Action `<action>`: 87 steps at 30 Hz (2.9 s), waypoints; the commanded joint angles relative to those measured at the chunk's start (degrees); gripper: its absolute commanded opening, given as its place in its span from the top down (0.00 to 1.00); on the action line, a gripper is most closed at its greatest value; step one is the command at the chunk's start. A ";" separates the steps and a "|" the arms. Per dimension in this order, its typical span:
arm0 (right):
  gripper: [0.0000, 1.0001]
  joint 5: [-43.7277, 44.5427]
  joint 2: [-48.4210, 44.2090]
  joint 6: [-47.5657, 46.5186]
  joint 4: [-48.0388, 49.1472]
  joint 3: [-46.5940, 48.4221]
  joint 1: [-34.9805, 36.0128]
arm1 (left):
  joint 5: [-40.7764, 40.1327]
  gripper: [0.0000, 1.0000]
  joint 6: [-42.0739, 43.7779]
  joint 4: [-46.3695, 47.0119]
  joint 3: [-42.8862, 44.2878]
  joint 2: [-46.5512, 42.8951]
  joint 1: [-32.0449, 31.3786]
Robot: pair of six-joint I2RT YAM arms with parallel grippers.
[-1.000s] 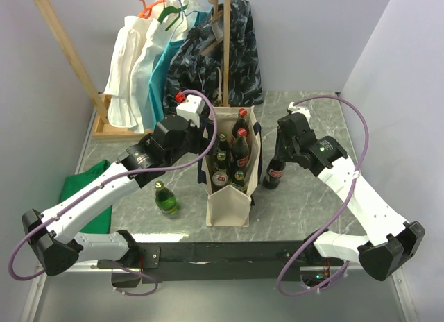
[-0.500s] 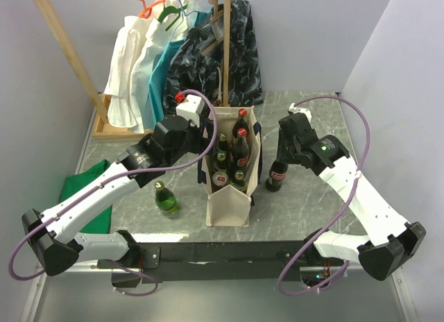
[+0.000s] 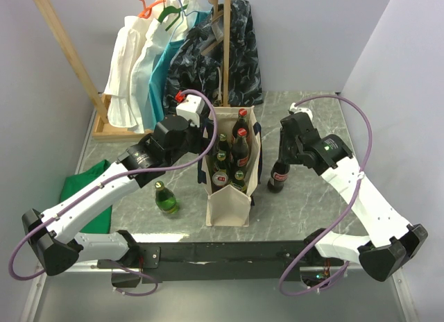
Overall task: Place the beverage into the canvas bag
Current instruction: Pick up the drink from the center of the board, then place the drink in the canvas bag.
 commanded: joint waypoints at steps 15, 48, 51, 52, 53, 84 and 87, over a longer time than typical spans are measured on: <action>1.00 2.04 -3.00 -3.35 3.90 10.18 -0.47 | -1.94 0.04 0.20 0.03 2.08 1.17 0.25; 1.00 -0.24 -3.96 -6.52 1.09 21.96 -0.29 | -3.88 0.04 -1.30 -1.03 1.55 -0.15 1.04; 1.00 -0.95 -4.14 -7.05 0.91 23.19 -0.29 | -3.88 0.04 -1.39 -1.29 1.64 -0.24 1.04; 1.00 -1.21 -4.14 -7.31 0.82 23.71 -0.38 | -3.88 0.04 -1.39 -1.47 1.73 -0.24 1.04; 1.00 -1.47 -4.23 -7.40 0.91 23.98 -0.29 | -4.05 0.04 -1.39 -1.56 1.73 -0.24 1.04; 1.00 -2.97 -4.14 -13.02 3.02 39.09 -0.29 | 8.68 0.01 -0.77 -11.83 -0.91 -6.39 1.04; 1.00 -2.88 -3.44 -13.64 3.46 40.85 -0.29 | 12.02 0.03 -0.60 -15.17 -0.30 -7.09 1.04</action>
